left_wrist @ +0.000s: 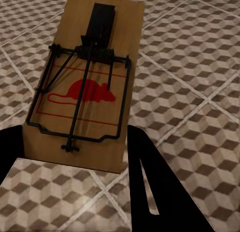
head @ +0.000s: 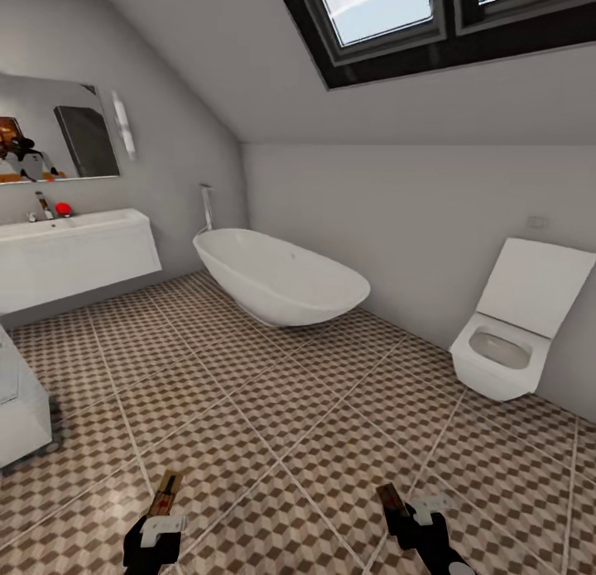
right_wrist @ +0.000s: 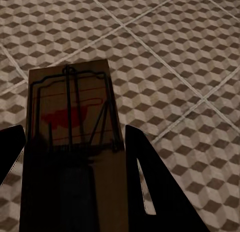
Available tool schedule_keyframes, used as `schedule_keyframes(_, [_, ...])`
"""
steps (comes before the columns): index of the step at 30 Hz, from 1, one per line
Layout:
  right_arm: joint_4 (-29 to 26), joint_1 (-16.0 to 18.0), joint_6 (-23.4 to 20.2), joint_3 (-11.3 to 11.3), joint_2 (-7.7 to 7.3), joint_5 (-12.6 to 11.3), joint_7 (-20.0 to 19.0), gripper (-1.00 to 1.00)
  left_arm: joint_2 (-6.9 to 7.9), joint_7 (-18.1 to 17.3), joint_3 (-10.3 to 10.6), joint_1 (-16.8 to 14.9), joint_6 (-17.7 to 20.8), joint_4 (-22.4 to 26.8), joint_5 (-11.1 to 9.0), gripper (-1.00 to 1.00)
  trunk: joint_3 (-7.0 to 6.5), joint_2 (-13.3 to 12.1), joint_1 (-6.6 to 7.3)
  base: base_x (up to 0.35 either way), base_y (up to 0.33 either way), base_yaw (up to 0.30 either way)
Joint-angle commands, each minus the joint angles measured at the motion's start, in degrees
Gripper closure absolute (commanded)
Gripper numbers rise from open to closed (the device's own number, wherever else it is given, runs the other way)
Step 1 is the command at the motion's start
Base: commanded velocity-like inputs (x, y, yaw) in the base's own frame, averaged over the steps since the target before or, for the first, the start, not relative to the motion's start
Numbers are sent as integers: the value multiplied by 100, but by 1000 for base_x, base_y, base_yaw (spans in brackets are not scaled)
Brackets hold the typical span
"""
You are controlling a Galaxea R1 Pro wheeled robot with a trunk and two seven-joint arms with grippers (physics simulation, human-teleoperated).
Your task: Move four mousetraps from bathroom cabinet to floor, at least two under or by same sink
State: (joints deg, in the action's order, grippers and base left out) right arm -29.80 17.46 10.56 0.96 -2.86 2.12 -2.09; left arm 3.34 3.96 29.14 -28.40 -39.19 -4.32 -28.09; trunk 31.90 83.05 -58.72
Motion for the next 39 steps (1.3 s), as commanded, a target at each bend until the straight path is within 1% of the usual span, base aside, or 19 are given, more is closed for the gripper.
schedule_keyframes(1, [1, 2, 16, 9, -4, 18, -2, 100, -6, 69, 48, -7, -18, -16, 32, 100, 5, 3, 0, 85, 0, 274])
schedule_keyframes(13, [1, 2, 16, 9, -4, 18, -2, 100, -7, 70, 48, -7, -18, -16, 32, 100, 5, 3, 0, 170, 0, 274])
schedule_keyframes(39, [1, 3, 16, 9, -4, 18, -2, 100, -6, 69, 48, -6, -18, -16, 32, 100, 5, 3, 0, 284, 0, 274])
